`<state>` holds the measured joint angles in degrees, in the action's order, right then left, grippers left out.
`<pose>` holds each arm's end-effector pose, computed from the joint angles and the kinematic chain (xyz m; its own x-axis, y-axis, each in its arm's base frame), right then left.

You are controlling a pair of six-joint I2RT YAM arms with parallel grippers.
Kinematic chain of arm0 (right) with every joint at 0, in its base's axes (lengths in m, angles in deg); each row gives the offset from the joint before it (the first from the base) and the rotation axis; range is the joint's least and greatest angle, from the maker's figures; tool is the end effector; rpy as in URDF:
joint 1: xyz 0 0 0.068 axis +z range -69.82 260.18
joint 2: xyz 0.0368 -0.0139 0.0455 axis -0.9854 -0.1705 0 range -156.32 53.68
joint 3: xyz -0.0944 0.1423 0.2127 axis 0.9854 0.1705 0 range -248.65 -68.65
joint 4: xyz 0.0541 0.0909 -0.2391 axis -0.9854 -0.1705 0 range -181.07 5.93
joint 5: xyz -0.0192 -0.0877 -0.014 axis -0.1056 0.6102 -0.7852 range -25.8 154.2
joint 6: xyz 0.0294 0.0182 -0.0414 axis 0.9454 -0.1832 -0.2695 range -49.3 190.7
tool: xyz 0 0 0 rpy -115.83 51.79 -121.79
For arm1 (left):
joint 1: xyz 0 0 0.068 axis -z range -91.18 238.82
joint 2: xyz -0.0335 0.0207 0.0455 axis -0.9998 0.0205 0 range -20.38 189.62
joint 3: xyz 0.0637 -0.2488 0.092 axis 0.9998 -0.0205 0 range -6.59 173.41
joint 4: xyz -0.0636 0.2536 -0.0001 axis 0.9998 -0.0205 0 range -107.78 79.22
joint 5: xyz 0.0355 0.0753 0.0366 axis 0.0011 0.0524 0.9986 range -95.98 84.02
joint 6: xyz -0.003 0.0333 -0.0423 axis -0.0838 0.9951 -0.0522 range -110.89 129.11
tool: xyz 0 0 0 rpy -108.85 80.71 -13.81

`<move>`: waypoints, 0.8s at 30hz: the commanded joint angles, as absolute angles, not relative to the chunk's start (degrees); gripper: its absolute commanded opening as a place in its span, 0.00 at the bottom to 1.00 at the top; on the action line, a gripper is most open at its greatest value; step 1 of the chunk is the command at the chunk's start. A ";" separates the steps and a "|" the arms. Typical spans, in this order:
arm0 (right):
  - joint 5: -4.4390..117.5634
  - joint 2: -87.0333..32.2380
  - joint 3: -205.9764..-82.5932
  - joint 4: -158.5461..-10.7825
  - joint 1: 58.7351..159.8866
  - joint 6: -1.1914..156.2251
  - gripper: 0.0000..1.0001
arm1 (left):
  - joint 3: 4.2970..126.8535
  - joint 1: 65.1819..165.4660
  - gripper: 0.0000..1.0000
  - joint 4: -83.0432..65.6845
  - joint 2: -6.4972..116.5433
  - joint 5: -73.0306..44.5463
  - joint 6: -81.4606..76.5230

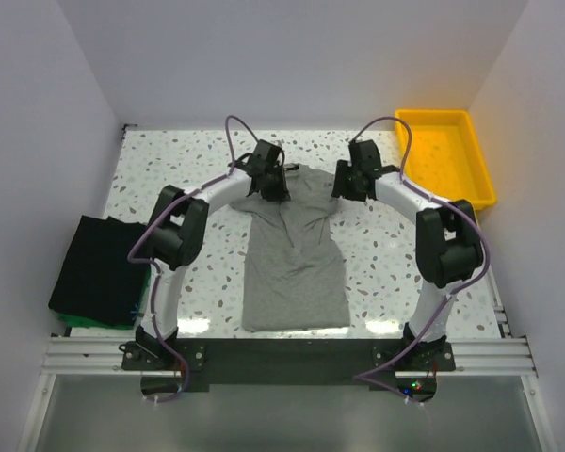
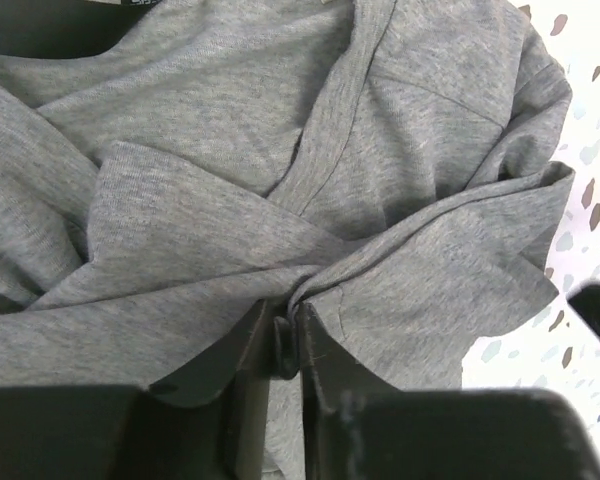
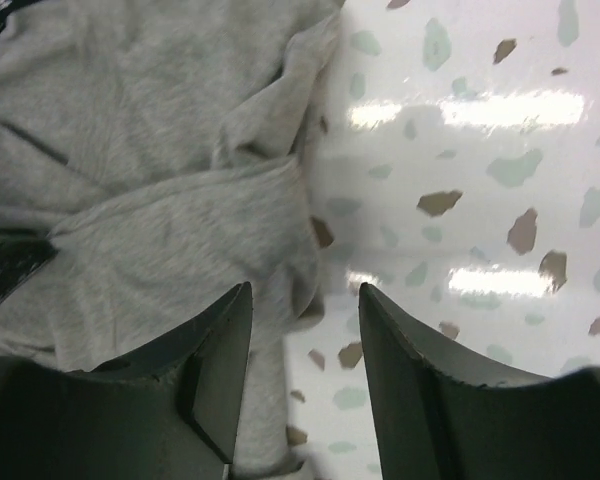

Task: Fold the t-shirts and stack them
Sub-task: Fold the tshirt

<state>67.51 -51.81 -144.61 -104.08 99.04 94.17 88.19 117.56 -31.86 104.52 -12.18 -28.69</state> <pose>0.3832 0.1288 0.2160 -0.7749 0.1555 -0.6127 0.0233 0.9756 0.2182 0.4205 -0.2350 0.1737 -0.8692 -0.2184 -0.4435 0.0057 0.8927 -0.4506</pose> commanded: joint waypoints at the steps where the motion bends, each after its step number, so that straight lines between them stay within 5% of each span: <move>1: 60.78 -55.81 -148.45 -98.84 95.92 94.96 0.51 | 90.18 117.74 0.17 -31.44 103.37 -12.92 -27.10; 5: 58.68 -58.55 -150.56 -96.90 95.48 94.78 0.55 | 88.77 118.09 0.03 -30.03 101.35 -14.42 -27.10; 11: 54.63 -60.84 -150.92 -93.66 95.21 97.41 0.49 | 86.66 119.32 0.01 -28.80 98.18 -16.26 -26.49; 15: 54.53 -59.96 -150.21 -92.59 95.21 98.30 0.30 | 86.66 120.28 0.00 -28.80 97.39 -17.67 -25.78; 19: 55.58 -57.42 -148.99 -93.03 95.13 98.21 0.02 | 85.96 121.78 0.00 -28.01 95.99 -18.28 -24.90; 24: 58.22 -50.40 -144.59 -93.38 95.13 97.95 0.00 | 83.68 123.36 0.00 -26.35 93.09 -19.95 -24.29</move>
